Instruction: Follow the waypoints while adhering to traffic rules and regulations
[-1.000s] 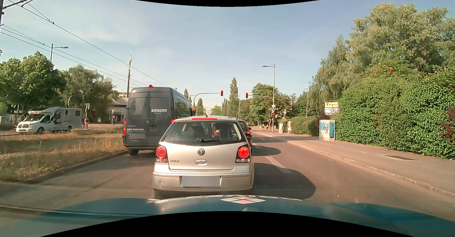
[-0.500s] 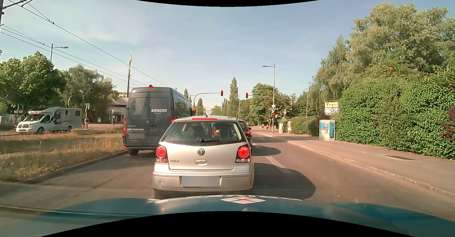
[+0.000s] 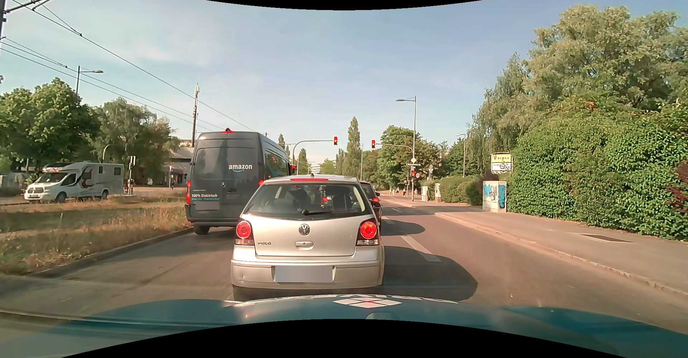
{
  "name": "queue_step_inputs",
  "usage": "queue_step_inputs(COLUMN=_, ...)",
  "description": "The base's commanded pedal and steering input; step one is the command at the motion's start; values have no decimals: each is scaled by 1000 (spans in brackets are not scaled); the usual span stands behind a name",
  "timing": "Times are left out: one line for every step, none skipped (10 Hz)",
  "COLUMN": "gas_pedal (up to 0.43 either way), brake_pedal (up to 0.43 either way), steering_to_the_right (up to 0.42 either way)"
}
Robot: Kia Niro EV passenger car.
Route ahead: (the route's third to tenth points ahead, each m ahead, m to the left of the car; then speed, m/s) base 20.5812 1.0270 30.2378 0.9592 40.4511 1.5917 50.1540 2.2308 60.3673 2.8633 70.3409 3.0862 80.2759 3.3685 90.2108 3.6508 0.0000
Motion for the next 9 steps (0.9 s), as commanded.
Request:
queue_step_inputs(gas_pedal=0, brake_pedal=256, steering_to_the_right=2)
queue_step_inputs(gas_pedal=0, brake_pedal=256, steering_to_the_right=2)
queue_step_inputs(gas_pedal=0, brake_pedal=256, steering_to_the_right=2)
queue_step_inputs(gas_pedal=0, brake_pedal=256, steering_to_the_right=2)
queue_step_inputs(gas_pedal=0, brake_pedal=256, steering_to_the_right=2)
queue_step_inputs(gas_pedal=0, brake_pedal=256, steering_to_the_right=2)
queue_step_inputs(gas_pedal=0, brake_pedal=256, steering_to_the_right=2)
queue_step_inputs(gas_pedal=0, brake_pedal=256, steering_to_the_right=2)
queue_step_inputs(gas_pedal=0, brake_pedal=256, steering_to_the_right=2)
